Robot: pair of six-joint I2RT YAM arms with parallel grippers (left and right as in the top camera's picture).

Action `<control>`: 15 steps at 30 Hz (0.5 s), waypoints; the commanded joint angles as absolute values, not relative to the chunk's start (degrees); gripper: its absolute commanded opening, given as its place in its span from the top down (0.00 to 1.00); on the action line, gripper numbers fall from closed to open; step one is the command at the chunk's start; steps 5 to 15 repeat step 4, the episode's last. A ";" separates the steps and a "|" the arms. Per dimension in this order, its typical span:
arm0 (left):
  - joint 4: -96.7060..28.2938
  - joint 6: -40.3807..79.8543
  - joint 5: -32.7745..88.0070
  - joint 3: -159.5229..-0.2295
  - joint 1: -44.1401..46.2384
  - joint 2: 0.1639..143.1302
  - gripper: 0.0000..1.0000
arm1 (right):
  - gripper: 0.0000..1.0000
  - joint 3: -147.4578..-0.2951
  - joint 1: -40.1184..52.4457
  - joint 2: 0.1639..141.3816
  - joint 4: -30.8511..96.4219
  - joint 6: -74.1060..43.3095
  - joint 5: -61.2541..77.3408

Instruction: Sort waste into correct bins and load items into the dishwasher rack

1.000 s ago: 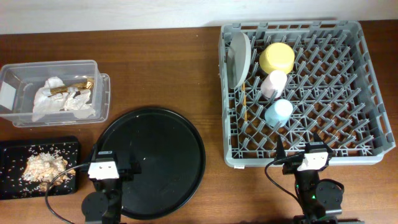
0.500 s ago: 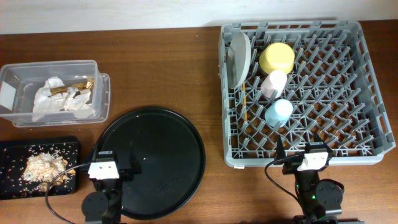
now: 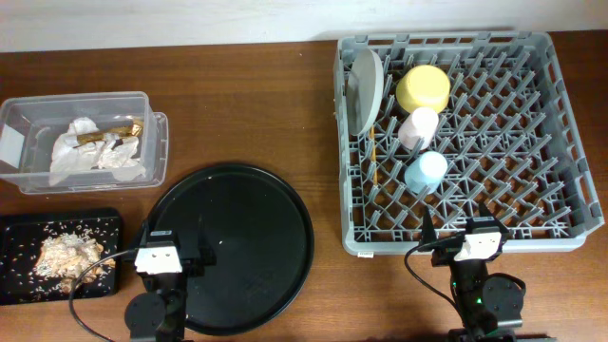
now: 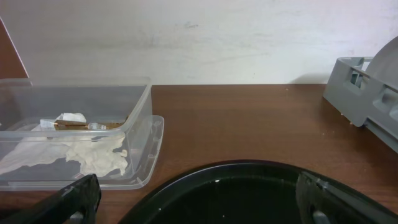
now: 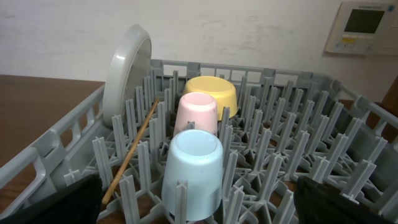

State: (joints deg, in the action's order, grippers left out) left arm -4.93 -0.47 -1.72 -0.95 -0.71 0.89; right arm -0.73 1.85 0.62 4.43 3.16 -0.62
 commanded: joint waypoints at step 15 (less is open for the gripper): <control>-4.80 -1.78 -0.89 -0.54 -0.38 0.30 0.01 | 0.02 -0.32 1.37 0.19 4.71 2.68 -0.89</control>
